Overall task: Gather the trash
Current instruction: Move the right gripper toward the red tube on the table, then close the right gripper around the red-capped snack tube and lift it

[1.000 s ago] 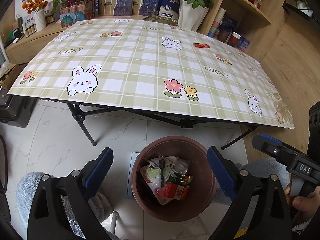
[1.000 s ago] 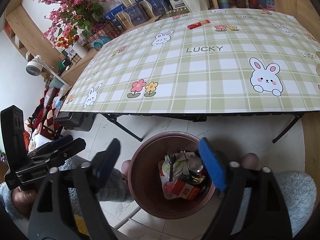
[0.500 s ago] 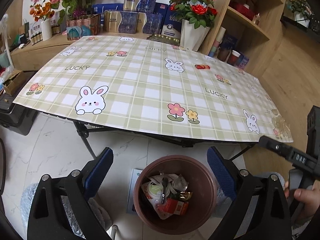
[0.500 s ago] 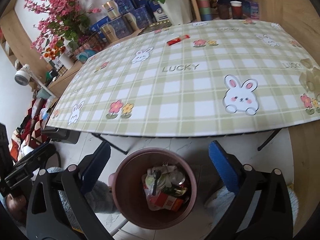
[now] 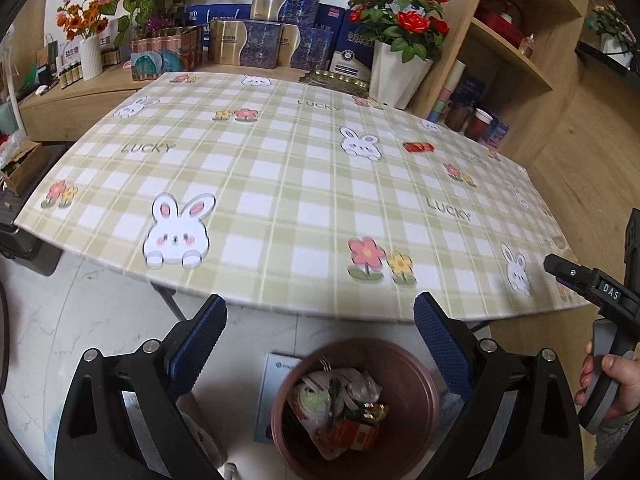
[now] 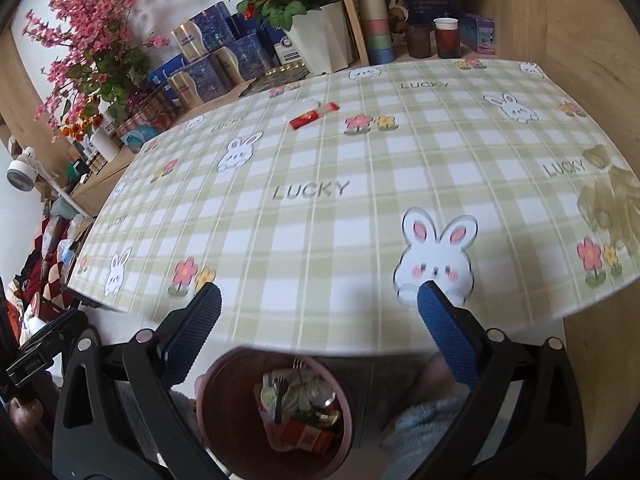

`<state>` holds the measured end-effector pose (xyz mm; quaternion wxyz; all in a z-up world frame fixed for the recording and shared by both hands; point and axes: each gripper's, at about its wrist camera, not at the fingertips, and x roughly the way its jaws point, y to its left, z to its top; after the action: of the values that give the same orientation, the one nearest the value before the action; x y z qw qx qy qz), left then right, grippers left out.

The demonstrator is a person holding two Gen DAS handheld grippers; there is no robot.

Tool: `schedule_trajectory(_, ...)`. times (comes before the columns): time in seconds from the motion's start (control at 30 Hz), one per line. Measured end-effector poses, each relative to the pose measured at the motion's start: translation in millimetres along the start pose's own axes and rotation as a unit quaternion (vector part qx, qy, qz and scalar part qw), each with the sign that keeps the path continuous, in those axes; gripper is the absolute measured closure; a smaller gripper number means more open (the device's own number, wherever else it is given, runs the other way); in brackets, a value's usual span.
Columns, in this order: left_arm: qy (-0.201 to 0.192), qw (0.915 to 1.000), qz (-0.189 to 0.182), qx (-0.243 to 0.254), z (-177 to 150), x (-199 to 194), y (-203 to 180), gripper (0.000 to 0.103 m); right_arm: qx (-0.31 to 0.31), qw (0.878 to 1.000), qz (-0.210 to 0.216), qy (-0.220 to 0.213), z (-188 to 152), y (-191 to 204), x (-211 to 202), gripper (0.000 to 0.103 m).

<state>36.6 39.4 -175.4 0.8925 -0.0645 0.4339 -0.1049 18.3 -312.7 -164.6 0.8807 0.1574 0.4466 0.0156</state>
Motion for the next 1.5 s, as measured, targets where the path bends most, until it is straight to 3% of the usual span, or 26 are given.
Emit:
schedule_trajectory(0.23,-0.022,0.9997,0.009,0.006,63.5,37.2,10.5,0.011,0.007,1.000,-0.005,0.000,68.0,-9.9,54.7,0.006)
schedule_trajectory(0.47,-0.052,0.9985,0.011,0.015,131.9,80.8,12.8,0.011,0.043,0.998,-0.040,0.014,149.1,-9.2,155.3,0.006)
schedule_trajectory(0.7,-0.049,0.9986,0.010,0.019,160.2,115.1,19.9,0.011,0.056,0.995,-0.085,0.024,203.4,5.9,233.3,0.007)
schedule_trajectory(0.9,-0.035,0.9994,0.007,0.004,159.3,133.4,26.8,0.011,0.010,0.993,-0.115,0.027,218.0,23.7,261.4,0.007)
schedule_trajectory(1.17,-0.028,0.9996,-0.002,0.007,159.6,144.7,24.2,0.011,-0.035,0.992,-0.119,0.034,217.2,13.3,265.1,0.007)
schedule_trajectory(1.33,-0.026,0.9996,-0.007,0.012,163.5,152.3,15.1,0.011,-0.004,0.992,-0.111,0.051,223.6,6.5,271.0,0.006)
schedule_trajectory(1.47,-0.027,0.9995,-0.014,0.012,164.6,155.1,9.3,0.011,-0.033,0.988,-0.140,0.052,224.3,15.9,280.7,0.006)
schedule_trajectory(1.5,-0.026,0.9995,-0.016,0.011,164.7,156.2,8.6,0.011,-0.036,0.989,-0.139,0.048,222.7,17.1,279.8,0.012)
